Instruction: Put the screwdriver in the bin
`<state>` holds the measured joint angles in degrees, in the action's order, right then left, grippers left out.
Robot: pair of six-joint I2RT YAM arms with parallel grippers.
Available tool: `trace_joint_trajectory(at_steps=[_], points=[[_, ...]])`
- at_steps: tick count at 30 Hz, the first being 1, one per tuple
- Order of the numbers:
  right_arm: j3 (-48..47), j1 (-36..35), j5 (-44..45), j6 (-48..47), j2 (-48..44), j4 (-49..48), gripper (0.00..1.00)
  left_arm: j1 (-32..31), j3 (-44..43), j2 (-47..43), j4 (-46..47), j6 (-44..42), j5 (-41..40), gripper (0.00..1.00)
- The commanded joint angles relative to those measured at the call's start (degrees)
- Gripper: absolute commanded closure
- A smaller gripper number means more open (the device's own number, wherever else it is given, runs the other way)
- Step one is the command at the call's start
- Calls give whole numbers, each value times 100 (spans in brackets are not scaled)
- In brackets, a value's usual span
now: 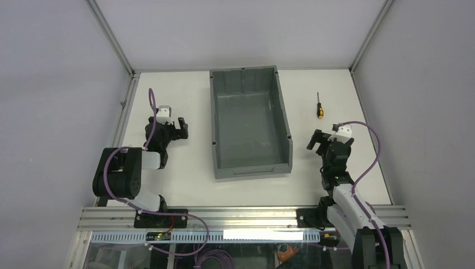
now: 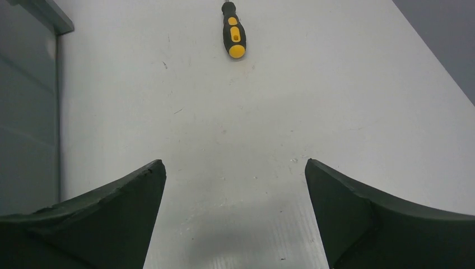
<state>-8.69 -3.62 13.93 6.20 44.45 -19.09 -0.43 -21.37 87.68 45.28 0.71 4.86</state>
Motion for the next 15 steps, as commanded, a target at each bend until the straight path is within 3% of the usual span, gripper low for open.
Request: trace_joint_trajectory(at_steps=[1, 5, 10, 12, 15], points=[[-12, 0, 214, 134, -25, -375, 1, -36, -8, -124, 194, 26, 79, 0], [-147, 1, 275, 316, 71, -331, 1, -36, -8, -119, 193, 26, 85, 0], [-1514, -5, 390, 246, 150, 1038, 1, -36, -8, -120, 192, 26, 82, 0], [-2296, -1, 288, 111, 303, 1737, 1, -36, -8, -120, 192, 26, 82, 0], [-3970, 7, 547, 380, 1008, 3737, 1, -36, -8, -120, 192, 26, 82, 0]])
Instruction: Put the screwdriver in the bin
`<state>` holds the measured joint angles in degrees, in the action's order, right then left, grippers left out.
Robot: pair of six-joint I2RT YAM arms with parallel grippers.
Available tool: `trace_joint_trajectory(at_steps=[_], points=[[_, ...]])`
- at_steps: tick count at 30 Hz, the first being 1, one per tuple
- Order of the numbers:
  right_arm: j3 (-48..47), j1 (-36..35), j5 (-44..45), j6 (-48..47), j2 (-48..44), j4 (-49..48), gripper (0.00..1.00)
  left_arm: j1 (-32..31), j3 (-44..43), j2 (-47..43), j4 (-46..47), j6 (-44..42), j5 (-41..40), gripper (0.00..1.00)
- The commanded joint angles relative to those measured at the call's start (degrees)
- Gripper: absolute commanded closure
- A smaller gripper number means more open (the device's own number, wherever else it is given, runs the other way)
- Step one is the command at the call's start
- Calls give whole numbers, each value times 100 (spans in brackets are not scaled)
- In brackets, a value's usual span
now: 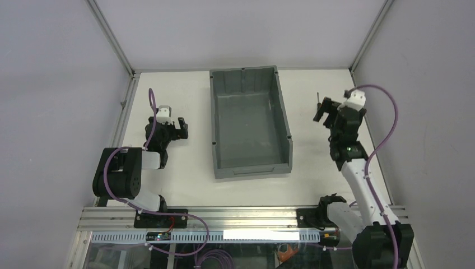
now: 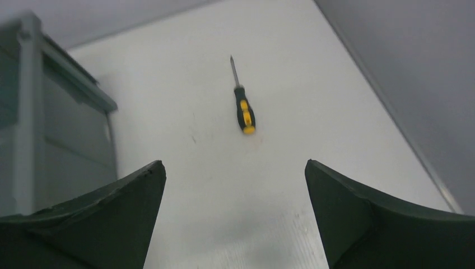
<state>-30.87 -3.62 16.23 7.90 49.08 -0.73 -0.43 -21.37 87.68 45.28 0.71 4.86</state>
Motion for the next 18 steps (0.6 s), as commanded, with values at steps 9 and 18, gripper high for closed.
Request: trace_joint_trajectory(at_steps=[9, 18], points=[[-5509, 122, -310, 24, 3420, 5287, 1, -36, -8, -120, 190, 26, 79, 0], [-7117, 527, -771, -477, 5655, 5964, 1, -36, -8, -120, 190, 26, 81, 0]])
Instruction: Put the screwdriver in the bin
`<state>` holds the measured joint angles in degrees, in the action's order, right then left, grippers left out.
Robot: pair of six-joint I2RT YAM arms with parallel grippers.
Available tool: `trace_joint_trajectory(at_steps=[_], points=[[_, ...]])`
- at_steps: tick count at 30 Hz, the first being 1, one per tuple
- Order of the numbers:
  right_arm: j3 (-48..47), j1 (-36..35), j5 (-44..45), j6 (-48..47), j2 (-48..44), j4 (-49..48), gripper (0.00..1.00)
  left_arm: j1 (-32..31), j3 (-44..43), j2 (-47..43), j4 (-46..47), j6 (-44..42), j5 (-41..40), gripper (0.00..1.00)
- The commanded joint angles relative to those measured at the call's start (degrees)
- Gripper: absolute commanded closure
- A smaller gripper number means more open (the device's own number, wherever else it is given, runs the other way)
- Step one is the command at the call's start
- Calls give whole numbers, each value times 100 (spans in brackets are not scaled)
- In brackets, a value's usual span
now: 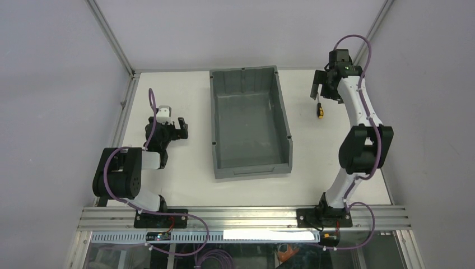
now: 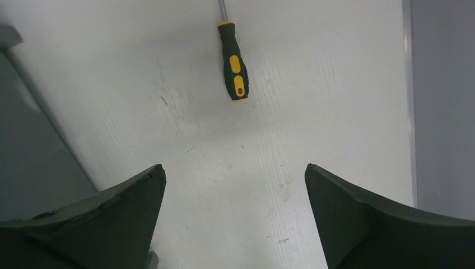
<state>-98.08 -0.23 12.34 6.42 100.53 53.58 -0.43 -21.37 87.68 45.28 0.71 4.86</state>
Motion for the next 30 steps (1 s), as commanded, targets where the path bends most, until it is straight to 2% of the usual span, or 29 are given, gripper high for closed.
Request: trace_joint_trajectory(at_steps=[1, 12, 19, 21, 24, 26, 27, 30], points=[[-452, 227, -437, -366, 700, 490, 1, -35, -8, -122, 192, 26, 84, 0], [-1034, 427, -640, -523, 2273, 202, 5, -36, -12, -119, 193, 26, 83, 0], [-678, 505, -717, -600, 2626, -415, 16, -36, -8, -120, 192, 30, 82, 0], [-587, 511, -697, -759, 2639, -576, 23, -36, -8, -120, 192, 26, 84, 0], [-423, 515, -719, -885, 2614, -808, 40, -32, -8, -122, 195, 26, 81, 0], [-331, 523, -735, -922, 2568, -909, 55, -36, -8, -120, 192, 26, 81, 0], [-295, 528, -759, -930, 2527, -933, 68, -36, -8, -122, 192, 26, 84, 0], [-259, 541, -854, -964, 2304, -960, 86, -36, -8, -121, 192, 26, 85, 0]])
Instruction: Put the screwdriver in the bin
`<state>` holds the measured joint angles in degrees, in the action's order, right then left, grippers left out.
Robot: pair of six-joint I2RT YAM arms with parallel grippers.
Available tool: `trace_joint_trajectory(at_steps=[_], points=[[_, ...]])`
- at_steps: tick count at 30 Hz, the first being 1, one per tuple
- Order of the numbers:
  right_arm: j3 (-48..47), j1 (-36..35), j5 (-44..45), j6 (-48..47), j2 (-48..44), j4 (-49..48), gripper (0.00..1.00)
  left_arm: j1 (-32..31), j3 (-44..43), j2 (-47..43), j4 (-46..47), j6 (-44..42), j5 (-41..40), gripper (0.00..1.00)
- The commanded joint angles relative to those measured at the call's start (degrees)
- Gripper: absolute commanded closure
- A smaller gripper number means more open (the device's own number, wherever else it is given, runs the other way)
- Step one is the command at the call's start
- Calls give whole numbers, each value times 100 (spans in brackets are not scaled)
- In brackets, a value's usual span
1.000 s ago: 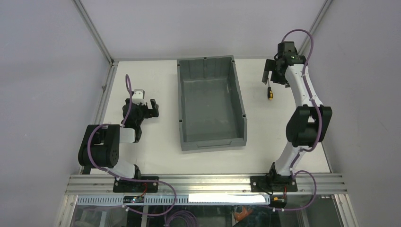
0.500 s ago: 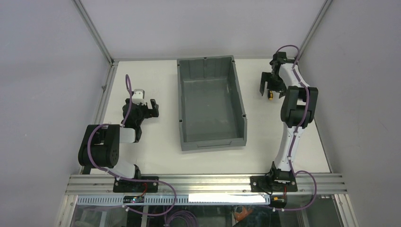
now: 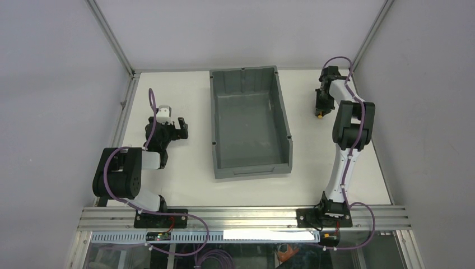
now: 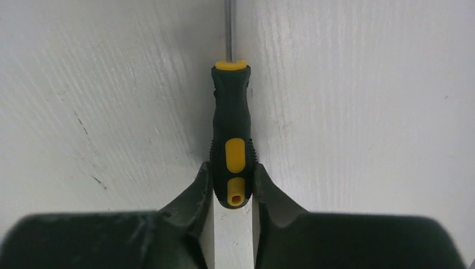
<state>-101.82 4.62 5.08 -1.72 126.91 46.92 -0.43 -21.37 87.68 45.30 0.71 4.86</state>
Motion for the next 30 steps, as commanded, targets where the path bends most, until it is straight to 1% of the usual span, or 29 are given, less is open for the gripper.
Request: trace_joint_trajectory(at_steps=[1, 5, 9, 13, 14, 17, 20, 24, 27, 28, 30], points=[[101, 56, -159, -156, -425, -300, 90, -36, -8, -122, 190, 26, 85, 0], [-118, 65, -275, -169, -890, -84, 95, -36, -8, -124, 187, 28, 76, 0], [-569, 65, -324, -263, -1300, 523, 100, -36, -8, -119, 186, 30, 80, 0], [-1038, 57, -453, -182, -1734, 1210, 100, -32, -8, -120, 190, 26, 81, 0], [-1164, 44, -668, -142, -1838, 1373, 100, -36, -8, -122, 191, 26, 82, 0], [-1471, -93, -759, -2, -2224, 1823, 100, -36, -8, -122, 192, 26, 79, 0], [-1691, -400, -673, 143, -2568, 2138, 100, -36, -8, -126, 189, 26, 85, 0], [-1977, -1071, -757, 453, -2909, 2452, 99, -36, -8, -122, 193, 27, 80, 0], [-1993, -1673, -933, 691, -3072, 2419, 98, -36, -8, -121, 189, 26, 79, 0], [-1972, -2001, -964, 739, -3132, 2368, 98, -36, -8, -124, 190, 26, 83, 0], [-1929, -2431, -940, 798, -3162, 2299, 97, -36, -8, -122, 192, 34, 82, 0]])
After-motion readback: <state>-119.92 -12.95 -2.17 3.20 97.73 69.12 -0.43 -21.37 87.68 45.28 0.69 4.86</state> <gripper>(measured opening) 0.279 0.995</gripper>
